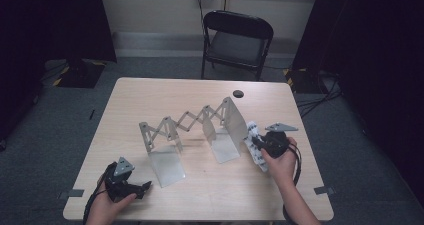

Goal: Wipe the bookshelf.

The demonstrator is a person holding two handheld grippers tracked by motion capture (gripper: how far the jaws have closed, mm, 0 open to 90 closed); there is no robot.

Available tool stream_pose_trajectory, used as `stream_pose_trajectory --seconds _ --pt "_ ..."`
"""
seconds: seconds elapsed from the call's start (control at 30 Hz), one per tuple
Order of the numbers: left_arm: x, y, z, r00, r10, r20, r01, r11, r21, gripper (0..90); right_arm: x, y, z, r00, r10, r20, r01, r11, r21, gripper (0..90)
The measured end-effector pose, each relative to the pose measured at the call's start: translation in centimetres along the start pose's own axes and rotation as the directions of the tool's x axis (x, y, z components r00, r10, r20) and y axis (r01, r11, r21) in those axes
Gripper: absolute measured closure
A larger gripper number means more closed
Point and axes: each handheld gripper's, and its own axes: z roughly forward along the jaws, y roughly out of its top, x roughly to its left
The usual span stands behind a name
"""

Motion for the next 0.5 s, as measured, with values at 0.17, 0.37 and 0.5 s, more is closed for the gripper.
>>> stream_pose_trajectory --seconds 0.17,0.37,0.5 --pt "0.0 0.0 0.0 1.0 0.0 0.0 0.0 1.0 0.0 0.2 -0.1 3.3 -2.4 0.9994 -0.024 0.025 0.025 0.998 -0.049 77.0" --pt "0.0 0.0 0.0 1.0 0.003 -0.001 -0.003 1.0 0.002 0.2 0.5 6.5 -3.8 0.9998 -0.013 0.016 0.014 0.995 -0.097 77.0" --pt "0.0 0.0 0.0 1.0 0.0 0.0 0.0 1.0 0.0 0.2 1.4 8.1 -4.1 0.9996 -0.027 0.005 0.027 0.993 -0.114 76.9"
